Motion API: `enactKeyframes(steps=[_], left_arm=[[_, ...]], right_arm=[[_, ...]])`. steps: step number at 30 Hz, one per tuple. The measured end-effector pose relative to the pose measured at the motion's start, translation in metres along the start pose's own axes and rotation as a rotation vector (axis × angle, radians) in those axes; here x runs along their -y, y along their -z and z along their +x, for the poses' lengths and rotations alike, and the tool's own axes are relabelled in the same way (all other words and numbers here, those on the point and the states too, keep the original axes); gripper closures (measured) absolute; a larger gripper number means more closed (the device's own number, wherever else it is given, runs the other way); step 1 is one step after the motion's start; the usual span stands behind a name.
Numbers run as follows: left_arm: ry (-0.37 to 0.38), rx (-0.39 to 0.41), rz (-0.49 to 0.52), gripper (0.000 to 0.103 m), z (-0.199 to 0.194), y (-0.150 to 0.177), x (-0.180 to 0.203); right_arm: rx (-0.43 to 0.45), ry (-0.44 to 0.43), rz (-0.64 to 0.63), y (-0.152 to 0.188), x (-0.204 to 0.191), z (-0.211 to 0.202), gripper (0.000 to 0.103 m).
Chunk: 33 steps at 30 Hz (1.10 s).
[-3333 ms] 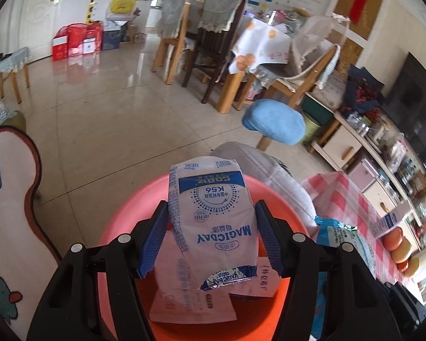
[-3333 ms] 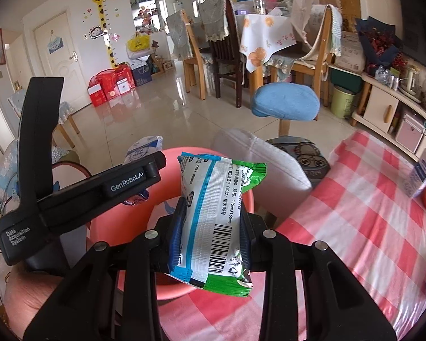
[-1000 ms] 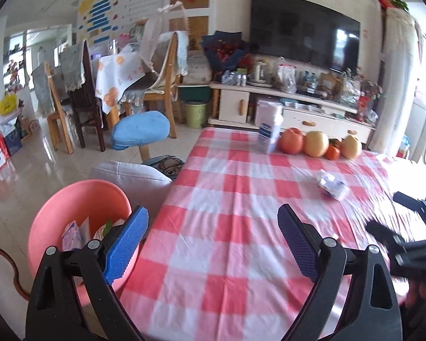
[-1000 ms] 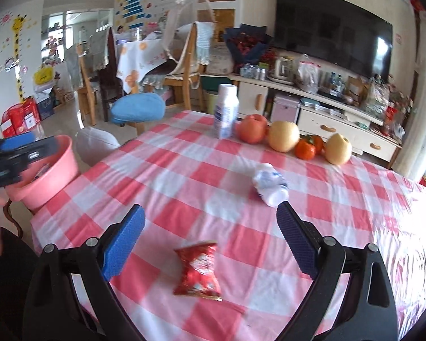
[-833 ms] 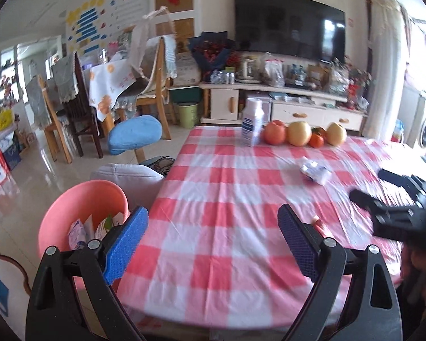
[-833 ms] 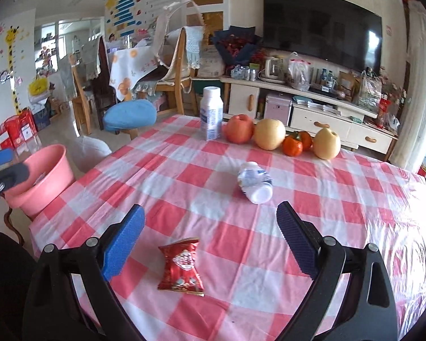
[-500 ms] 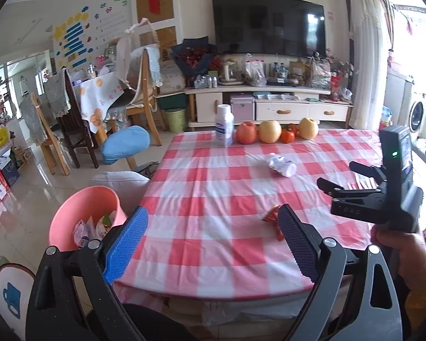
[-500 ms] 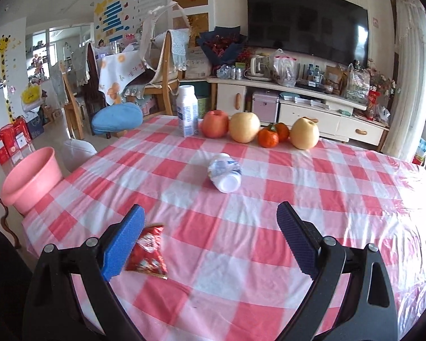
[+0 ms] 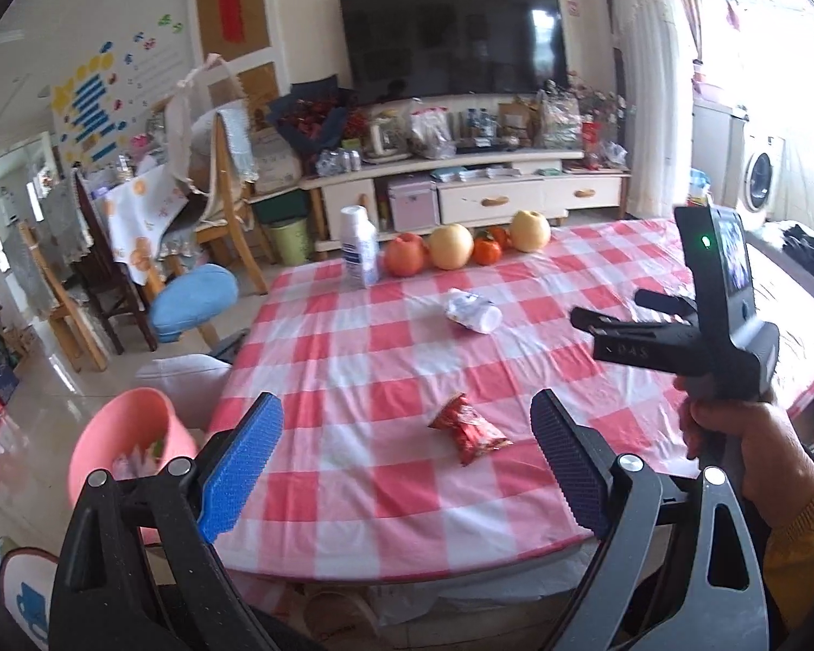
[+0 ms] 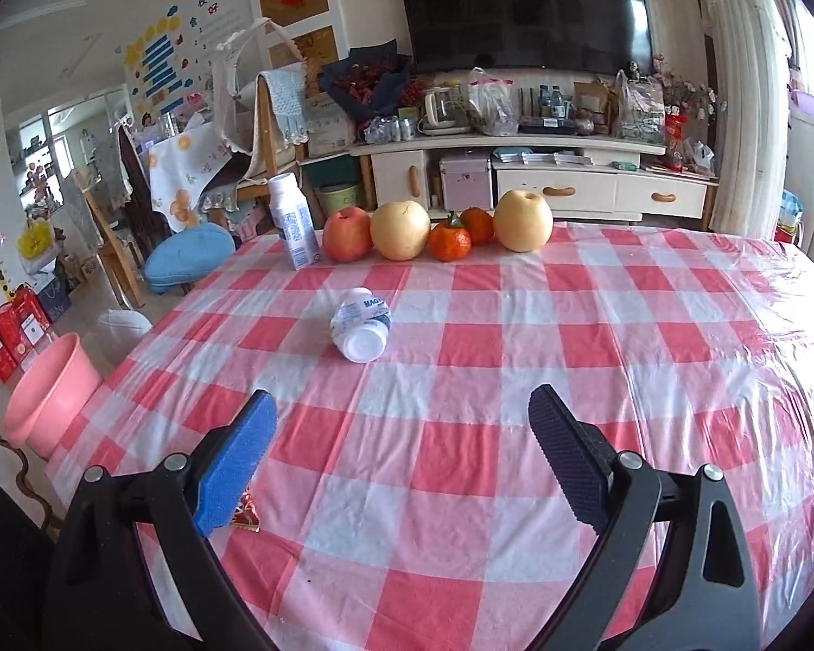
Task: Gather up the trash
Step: 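Move both tools back to the table above the red packet and yogurt bottle, then grasp the red snack packet with the left tool while the right tool grasps the white yogurt bottle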
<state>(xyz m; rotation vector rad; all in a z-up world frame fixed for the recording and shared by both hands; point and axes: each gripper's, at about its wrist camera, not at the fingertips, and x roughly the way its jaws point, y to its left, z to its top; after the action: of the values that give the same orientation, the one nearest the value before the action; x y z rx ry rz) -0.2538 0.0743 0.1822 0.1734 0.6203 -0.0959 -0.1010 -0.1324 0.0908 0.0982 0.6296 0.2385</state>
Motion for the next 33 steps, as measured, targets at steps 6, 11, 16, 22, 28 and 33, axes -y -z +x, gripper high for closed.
enactKeyframes(steps=[6, 11, 16, 22, 28, 33], left_arm=[[0.059, -0.013, -0.001, 0.011, 0.015, 0.001, 0.008], [0.096, -0.030, 0.001, 0.011, 0.036, -0.002, 0.011], [0.138, -0.071, -0.025, 0.011, 0.070, -0.012, 0.004], [0.224, -0.185, -0.105, 0.011, 0.133, -0.023, -0.004], [0.280, -0.321, -0.161, 0.011, 0.179, -0.006, 0.003], [0.264, -0.364, -0.258, 0.011, 0.196, 0.012, 0.000]], right_arm=[[-0.007, 0.014, -0.012, -0.004, -0.002, 0.007, 0.009], [-0.026, 0.030, -0.054, -0.007, -0.006, 0.018, 0.009], [-0.059, 0.039, -0.068, -0.012, -0.002, 0.035, 0.009], [-0.111, 0.025, -0.077, -0.022, 0.004, 0.064, 0.009], [-0.167, -0.039, -0.103, -0.031, 0.005, 0.105, 0.009], [-0.201, -0.111, -0.058, -0.042, 0.008, 0.141, 0.009]])
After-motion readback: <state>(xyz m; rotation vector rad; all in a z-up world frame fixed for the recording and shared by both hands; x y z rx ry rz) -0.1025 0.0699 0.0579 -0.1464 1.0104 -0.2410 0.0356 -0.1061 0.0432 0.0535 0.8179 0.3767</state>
